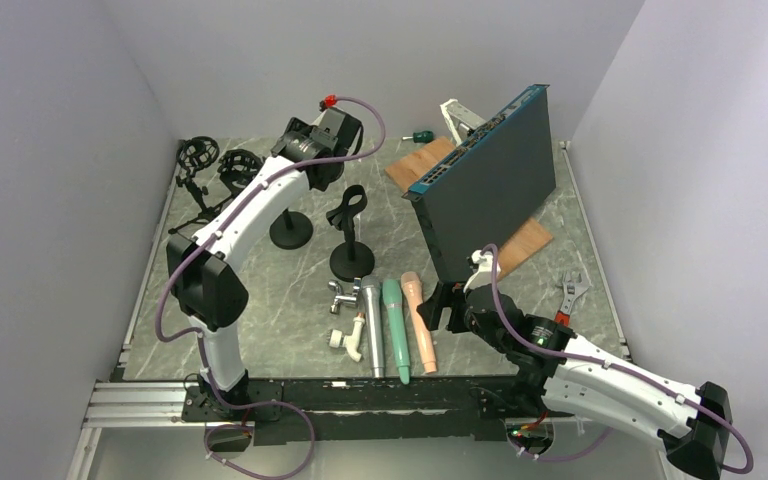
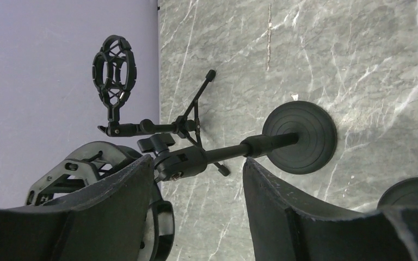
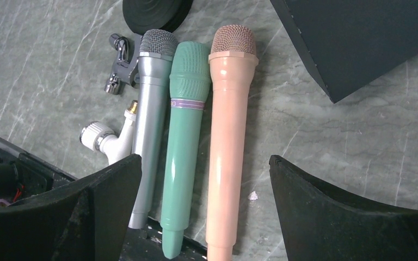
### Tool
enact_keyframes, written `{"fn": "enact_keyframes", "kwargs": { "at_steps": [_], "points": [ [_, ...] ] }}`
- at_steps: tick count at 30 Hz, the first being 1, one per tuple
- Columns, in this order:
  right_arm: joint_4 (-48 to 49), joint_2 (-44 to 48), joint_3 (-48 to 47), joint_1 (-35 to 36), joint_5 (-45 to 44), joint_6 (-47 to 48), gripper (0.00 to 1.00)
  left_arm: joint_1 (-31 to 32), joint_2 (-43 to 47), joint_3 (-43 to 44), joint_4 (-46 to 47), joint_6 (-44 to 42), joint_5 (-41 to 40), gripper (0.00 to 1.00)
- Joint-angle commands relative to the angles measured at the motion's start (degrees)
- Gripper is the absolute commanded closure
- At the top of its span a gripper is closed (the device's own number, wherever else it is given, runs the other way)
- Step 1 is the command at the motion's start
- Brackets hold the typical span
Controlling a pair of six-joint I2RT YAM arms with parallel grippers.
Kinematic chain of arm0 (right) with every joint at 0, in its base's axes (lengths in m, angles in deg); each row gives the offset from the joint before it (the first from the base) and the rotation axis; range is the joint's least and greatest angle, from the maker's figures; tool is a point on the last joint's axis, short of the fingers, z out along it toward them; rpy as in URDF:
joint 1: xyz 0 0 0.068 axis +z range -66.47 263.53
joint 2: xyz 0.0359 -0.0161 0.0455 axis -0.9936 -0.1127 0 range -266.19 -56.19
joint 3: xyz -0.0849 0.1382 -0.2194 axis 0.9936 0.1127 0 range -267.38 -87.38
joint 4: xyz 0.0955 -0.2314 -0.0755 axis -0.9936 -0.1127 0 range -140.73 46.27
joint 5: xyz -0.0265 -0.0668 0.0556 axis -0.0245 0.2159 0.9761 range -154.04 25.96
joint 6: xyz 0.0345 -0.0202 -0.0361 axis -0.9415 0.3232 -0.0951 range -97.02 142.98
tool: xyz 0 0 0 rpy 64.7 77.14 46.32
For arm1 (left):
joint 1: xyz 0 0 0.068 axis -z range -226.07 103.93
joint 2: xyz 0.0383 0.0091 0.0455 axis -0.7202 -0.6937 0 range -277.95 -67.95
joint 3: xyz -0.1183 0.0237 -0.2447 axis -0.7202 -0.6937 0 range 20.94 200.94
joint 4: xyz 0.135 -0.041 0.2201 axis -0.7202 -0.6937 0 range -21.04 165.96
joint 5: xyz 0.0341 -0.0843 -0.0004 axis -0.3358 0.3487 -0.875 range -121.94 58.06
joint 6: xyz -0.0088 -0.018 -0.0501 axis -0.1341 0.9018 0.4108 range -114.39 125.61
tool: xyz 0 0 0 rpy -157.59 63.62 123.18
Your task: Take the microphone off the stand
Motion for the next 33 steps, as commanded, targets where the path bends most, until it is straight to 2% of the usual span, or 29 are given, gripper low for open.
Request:
{"fn": "enact_keyframes", "kwargs": {
  "at_steps": [1, 16, 28, 33],
  "points": [
    [0.2, -0.1, -0.4, 0.2, -1.3, -0.6, 0.11, -0.5, 1.9, -2.1, 2.1, 2.1, -1.6, 0.35],
    [1.1, -0.6, -0.2, 0.2, -0.8, -0.7, 0.11, -0.9, 2.3, -6.8, 2.2, 5.0, 0.7, 0.36],
    [2.3, -1.8, 0.1, 0.2, -0.3, -0.7, 0.12, -0.6, 3.4, -17.7, 6.9, 8.2, 7.9, 0.37],
    [2.3, -2.5, -0.6, 0.2, 0.0, -0.5, 0.12, -0.6, 1.9, -19.3, 8.4, 8.4, 9.8, 0.36]
  ]
}}
